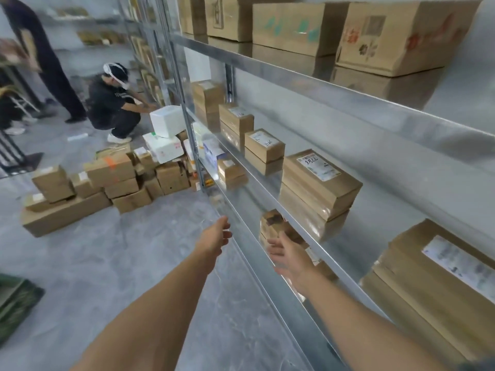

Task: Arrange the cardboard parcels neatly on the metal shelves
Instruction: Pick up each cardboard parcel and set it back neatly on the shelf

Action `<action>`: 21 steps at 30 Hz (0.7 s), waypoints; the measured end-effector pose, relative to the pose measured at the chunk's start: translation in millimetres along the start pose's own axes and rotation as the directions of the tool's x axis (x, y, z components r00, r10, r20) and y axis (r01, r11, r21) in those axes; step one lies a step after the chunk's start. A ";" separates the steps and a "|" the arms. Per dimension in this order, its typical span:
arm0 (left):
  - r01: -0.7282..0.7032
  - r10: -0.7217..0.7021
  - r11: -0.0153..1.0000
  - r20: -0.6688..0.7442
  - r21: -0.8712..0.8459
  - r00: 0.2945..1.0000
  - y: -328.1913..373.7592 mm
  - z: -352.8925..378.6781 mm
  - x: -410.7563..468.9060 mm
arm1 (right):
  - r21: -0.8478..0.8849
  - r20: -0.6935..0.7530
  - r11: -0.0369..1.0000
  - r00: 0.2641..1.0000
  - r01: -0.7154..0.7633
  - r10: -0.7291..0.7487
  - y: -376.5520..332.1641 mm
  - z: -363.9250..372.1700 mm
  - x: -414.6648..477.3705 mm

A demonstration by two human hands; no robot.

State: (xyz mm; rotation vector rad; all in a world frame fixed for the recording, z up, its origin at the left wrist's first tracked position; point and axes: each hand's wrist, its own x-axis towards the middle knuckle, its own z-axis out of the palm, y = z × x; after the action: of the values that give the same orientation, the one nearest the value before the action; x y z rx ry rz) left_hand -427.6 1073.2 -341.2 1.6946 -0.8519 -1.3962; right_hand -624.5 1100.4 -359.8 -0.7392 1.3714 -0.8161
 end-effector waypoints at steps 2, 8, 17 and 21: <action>-0.002 0.002 1.000 0.020 0.005 1.000 14.6 11.3 40.7 | -0.013 -0.016 1.000 1.000 -0.011 0.011 -10.5 2.0 32.4; 0.063 -0.068 0.997 0.117 0.046 0.991 17.9 39.1 115.2 | -0.046 -0.109 0.995 0.991 -0.084 0.079 -9.1 4.0 82.9; 0.054 -0.122 0.977 0.336 0.204 0.934 35.2 36.9 251.3 | 0.007 -0.357 0.986 0.921 -0.166 0.158 -1.9 43.4 167.1; 0.021 -0.130 0.961 0.385 0.275 0.914 41.3 19.5 317.2 | 0.117 -0.461 0.982 0.868 -0.149 0.186 4.5 65.9 201.4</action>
State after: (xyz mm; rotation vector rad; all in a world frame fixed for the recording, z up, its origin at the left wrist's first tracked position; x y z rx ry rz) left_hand -391.6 776.5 -456.8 1.6739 -1.2607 -1.7852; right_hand -553.9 931.6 -466.8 -0.3584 1.7996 -0.9416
